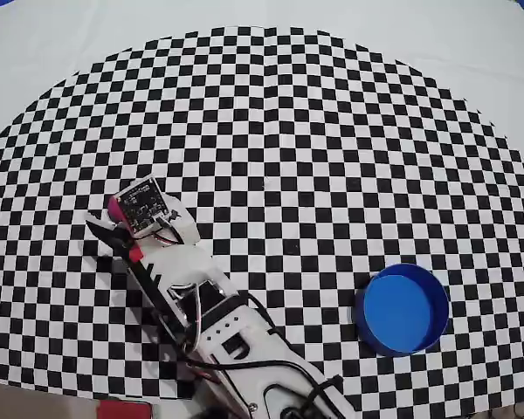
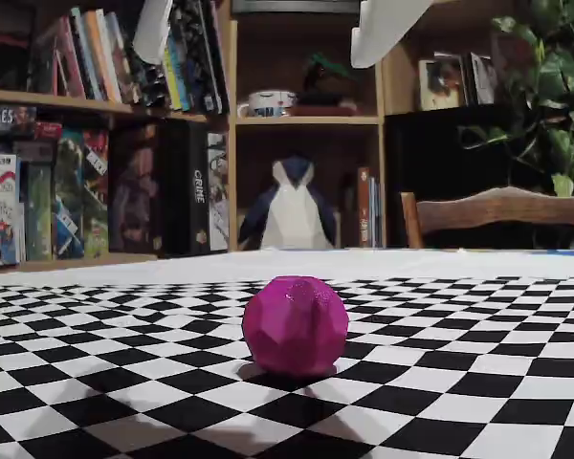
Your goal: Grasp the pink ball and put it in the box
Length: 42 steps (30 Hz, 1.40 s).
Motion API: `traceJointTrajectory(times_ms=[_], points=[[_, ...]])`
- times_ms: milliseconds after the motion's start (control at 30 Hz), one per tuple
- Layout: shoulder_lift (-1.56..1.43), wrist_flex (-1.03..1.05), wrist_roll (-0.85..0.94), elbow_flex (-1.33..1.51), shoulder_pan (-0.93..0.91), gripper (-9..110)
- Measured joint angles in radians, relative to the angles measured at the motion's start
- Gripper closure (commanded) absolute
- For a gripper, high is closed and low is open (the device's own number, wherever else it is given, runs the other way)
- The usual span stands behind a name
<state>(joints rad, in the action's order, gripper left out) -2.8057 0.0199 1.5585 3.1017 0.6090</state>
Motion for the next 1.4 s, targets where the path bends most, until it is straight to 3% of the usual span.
traceJointTrajectory(times_ms=[1400], points=[[0.466,-0.021,0.009,-0.215,-0.046,73]])
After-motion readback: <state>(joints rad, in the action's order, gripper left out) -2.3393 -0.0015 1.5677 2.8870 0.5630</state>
